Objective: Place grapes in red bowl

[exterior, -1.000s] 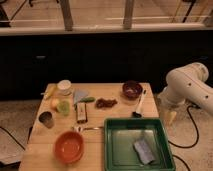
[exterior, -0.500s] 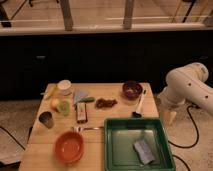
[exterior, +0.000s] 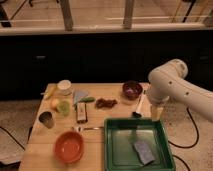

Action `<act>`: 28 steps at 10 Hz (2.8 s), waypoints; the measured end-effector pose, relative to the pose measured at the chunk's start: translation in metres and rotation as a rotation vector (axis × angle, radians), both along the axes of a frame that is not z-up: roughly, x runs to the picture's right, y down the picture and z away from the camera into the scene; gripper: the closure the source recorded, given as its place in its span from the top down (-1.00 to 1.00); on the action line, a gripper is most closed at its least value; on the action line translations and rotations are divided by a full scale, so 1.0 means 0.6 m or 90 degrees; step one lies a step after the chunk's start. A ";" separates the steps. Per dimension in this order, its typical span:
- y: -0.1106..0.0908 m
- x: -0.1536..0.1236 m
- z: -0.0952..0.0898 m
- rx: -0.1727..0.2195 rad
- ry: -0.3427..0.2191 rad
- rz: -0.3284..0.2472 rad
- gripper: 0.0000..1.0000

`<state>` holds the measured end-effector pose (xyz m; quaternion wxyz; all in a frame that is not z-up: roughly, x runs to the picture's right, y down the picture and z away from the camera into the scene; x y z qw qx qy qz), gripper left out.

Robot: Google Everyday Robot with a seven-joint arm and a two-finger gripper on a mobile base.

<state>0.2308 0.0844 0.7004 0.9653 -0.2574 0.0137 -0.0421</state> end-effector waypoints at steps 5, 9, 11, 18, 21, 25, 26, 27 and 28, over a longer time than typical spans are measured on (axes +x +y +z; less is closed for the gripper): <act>-0.024 -0.074 0.027 0.012 -0.039 -0.042 0.60; -0.038 -0.098 0.047 0.020 -0.067 -0.067 0.60; -0.046 -0.141 0.060 0.024 -0.091 -0.082 0.60; -0.059 -0.191 0.097 0.037 -0.144 -0.101 0.60; -0.062 -0.207 0.114 0.041 -0.168 -0.107 0.60; -0.067 -0.226 0.139 0.044 -0.196 -0.115 0.60; -0.068 -0.231 0.143 0.045 -0.202 -0.116 0.60; -0.070 -0.236 0.157 0.046 -0.214 -0.119 0.60; -0.070 -0.238 0.160 0.045 -0.217 -0.119 0.60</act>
